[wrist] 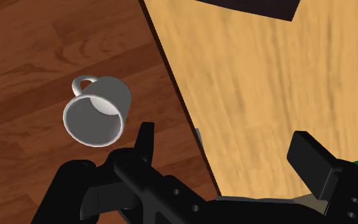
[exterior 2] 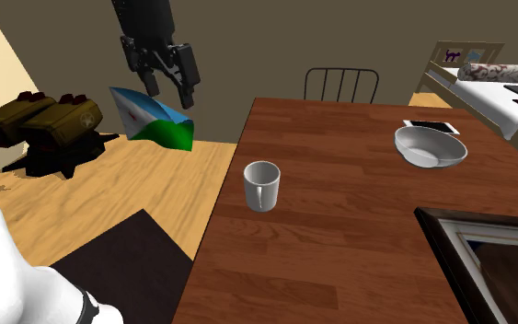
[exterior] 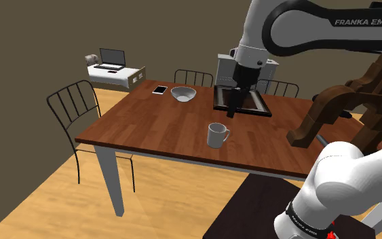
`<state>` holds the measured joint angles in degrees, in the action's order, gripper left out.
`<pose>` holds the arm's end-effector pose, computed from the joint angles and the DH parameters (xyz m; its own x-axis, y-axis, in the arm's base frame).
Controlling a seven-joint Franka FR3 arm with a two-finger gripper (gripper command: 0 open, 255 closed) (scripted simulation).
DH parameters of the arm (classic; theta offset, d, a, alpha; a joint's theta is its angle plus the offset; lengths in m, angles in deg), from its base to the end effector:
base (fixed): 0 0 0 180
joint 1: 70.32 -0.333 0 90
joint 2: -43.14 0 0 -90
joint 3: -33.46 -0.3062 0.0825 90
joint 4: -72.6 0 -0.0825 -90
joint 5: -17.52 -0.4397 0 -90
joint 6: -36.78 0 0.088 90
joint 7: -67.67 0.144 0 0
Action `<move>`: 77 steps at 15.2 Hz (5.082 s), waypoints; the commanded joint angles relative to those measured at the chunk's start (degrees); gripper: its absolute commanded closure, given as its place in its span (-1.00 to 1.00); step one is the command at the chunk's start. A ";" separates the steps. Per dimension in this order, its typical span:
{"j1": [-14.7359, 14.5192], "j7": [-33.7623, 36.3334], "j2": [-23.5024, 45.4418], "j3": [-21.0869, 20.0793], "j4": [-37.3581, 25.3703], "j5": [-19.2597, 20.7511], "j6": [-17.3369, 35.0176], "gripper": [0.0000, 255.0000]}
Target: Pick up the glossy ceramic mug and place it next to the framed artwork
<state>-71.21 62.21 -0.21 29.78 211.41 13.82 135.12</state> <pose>0.3889 0.0406 0.5125 0.9874 0.1497 0.0510 0.1507 -0.9885 -0.0154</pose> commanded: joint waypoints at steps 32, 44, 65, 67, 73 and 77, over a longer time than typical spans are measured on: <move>6.02 -3.73 30.61 3.62 8.15 8.33 39.55 -1.00; 6.00 -3.82 30.04 3.63 7.83 8.26 38.66 1.00; 5.67 -5.09 21.90 3.64 -1.92 7.28 20.81 1.00; 5.65 -5.19 21.48 3.63 -3.11 7.22 19.19 1.00; 5.61 -5.45 20.54 3.61 -6.96 7.08 14.40 1.00; 6.10 -6.82 21.33 4.51 -9.81 7.30 12.42 1.00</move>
<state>-65.37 56.10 20.75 33.80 202.45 20.99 148.02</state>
